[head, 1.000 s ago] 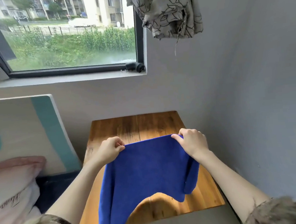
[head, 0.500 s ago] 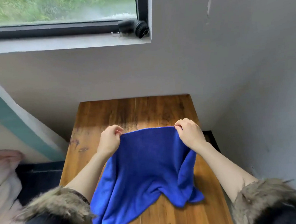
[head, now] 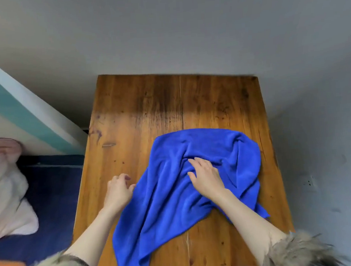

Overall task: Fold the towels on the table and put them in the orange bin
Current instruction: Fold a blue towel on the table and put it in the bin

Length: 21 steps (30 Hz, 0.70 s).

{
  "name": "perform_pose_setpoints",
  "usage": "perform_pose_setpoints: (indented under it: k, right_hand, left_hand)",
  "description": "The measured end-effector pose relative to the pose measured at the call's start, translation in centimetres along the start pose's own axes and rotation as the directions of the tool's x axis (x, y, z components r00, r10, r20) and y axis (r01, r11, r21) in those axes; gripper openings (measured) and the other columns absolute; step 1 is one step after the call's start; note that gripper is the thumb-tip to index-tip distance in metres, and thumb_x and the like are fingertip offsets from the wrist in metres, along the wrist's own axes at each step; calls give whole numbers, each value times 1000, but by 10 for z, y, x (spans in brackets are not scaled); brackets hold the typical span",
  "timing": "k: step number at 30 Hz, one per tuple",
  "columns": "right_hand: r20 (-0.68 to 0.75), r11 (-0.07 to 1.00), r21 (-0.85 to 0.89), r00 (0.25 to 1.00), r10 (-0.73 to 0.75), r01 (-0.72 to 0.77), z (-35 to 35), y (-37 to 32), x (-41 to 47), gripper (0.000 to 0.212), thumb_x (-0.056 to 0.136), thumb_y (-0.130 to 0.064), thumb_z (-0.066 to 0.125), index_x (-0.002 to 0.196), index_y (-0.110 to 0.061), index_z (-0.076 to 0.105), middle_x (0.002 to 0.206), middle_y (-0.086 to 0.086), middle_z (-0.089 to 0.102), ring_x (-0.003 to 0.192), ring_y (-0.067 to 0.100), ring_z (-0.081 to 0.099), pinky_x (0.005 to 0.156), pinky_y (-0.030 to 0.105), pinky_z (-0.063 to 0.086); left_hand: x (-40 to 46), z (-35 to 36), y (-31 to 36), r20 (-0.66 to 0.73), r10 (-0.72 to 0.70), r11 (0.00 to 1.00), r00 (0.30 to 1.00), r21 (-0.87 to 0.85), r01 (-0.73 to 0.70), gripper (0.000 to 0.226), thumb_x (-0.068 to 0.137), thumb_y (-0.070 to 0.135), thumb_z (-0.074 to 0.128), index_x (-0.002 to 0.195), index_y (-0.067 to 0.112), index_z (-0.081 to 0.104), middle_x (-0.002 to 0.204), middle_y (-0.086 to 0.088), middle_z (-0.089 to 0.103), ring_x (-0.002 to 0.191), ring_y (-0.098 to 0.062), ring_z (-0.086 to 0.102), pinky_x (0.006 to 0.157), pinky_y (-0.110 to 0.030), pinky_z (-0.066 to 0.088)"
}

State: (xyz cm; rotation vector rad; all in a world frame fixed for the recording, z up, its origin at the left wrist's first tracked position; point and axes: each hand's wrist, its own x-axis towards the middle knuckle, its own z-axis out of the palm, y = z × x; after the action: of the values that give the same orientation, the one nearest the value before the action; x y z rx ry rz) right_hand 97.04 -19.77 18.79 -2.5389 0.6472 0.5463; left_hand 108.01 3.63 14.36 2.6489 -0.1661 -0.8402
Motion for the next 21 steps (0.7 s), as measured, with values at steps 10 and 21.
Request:
perform_pose_setpoints:
  k: [10, 21]
  right_hand:
    - [218, 988, 21, 965, 146, -154, 84, -68, -12, 69, 96, -39, 43, 150, -28, 2, 156, 0, -20, 145, 25, -9, 112, 48, 25]
    - [220, 975, -116, 953, 210, -188, 98, -73, -9, 73, 93, -42, 44, 149, -32, -2, 153, -3, -28, 144, 25, -15, 109, 51, 26]
  left_hand:
    - [-22, 19, -50, 80, 73, 997, 994, 33, -76, 9, 87, 27, 58, 85, 19, 54, 95, -2, 50, 102, -24, 46, 81, -36, 42]
    - [8, -60, -57, -304, 275, 950, 912, -63, -307, 11, 83, 14, 59, 79, 17, 48, 81, 4, 50, 70, -21, 49, 57, -32, 36]
